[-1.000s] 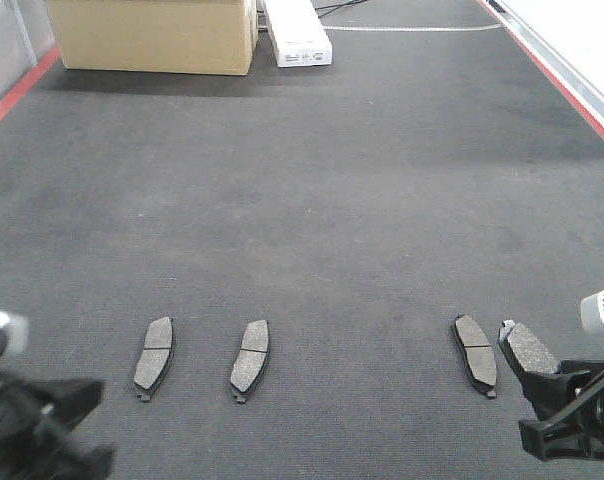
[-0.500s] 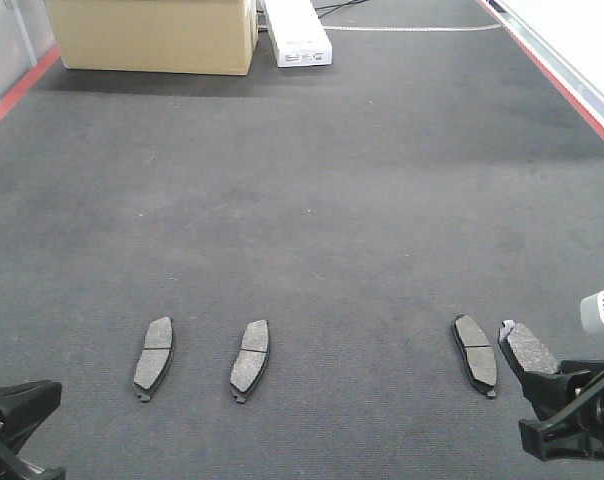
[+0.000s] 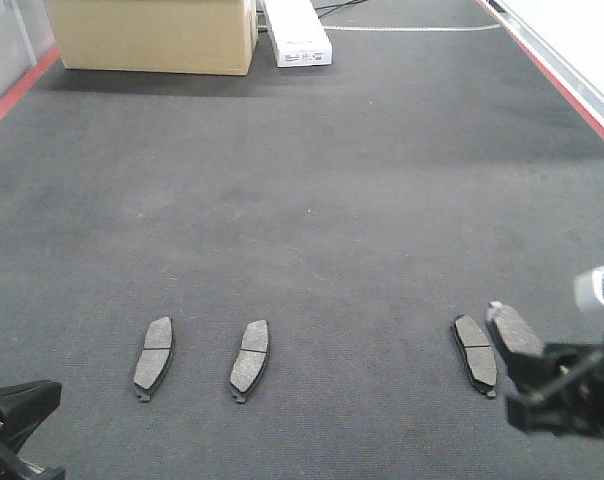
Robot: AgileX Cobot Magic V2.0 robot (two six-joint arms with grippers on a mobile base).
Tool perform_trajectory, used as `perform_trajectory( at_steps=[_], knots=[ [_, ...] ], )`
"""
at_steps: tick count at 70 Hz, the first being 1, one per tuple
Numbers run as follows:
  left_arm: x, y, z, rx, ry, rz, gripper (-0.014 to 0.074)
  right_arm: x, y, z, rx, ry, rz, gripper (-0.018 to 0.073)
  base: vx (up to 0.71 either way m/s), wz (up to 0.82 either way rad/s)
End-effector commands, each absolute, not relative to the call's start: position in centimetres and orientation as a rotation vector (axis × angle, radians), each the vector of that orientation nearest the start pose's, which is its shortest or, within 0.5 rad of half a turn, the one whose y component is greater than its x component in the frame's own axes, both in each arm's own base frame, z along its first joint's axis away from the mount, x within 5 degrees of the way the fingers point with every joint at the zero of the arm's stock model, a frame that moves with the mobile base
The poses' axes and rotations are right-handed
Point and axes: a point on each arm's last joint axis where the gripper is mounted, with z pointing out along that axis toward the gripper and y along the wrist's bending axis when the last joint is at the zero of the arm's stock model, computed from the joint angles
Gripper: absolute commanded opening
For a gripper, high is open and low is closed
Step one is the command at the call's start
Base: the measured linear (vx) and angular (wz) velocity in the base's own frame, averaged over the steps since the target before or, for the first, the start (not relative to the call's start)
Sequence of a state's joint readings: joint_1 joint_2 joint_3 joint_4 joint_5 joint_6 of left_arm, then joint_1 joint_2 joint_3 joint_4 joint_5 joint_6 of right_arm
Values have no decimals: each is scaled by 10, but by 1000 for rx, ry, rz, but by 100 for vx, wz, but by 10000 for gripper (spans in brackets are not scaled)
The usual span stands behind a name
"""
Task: Move and align brake pads A on conveyor
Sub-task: 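Open the left gripper and withdraw it from the placed pad, then swing the right gripper inward and lower its pad onto the belt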
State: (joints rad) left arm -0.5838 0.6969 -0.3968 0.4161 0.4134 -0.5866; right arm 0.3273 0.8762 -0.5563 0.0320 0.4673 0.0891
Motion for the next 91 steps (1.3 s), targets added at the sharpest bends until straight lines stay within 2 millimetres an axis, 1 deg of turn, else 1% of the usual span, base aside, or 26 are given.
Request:
perform_trajectory(
  at_steps=[1,5,7,12,22,31,35,43,55,68,91],
  knots=[
    [121,-64,264,328,2074,-310,-6,182,63,286,-220,2168,284,56,0,0],
    [121,-64,264,328,2074,-310,-6,193,68,285,-218,2188,285,60,0,0],
    [121,-64,264,328,2074,-310,-6,201,71,281,-223,2213,282,62,0,0],
    [121,-64,264,328,2074,-310,-6,218,82,275,-248,2236,288,66,0,0],
    [121,-64,264,328,2074,-310,-6,249,115,256,-311,2283,329,76,0,0],
    [121,-64,264,328,2074,-310,-6,274,135,235,-212,2368,394,80,0,0],
    [121,-64,264,328,2074,-310,-6,284,140,229,-170,2378,417,81,0,0],
    [121,-64,264,328,2074,-310,-6,300,148,210,-106,2421,437,84,0,0],
    [121,-64,264,328,2074,-310,-6,308,152,191,-32,2452,456,90,0,0],
    [121,-64,264,328,2074,-310,-6,313,154,184,27,2435,475,95,0,0],
    [121,-64,264,327,2074,-310,-6,315,155,175,35,2462,465,120,0,0]
  ],
)
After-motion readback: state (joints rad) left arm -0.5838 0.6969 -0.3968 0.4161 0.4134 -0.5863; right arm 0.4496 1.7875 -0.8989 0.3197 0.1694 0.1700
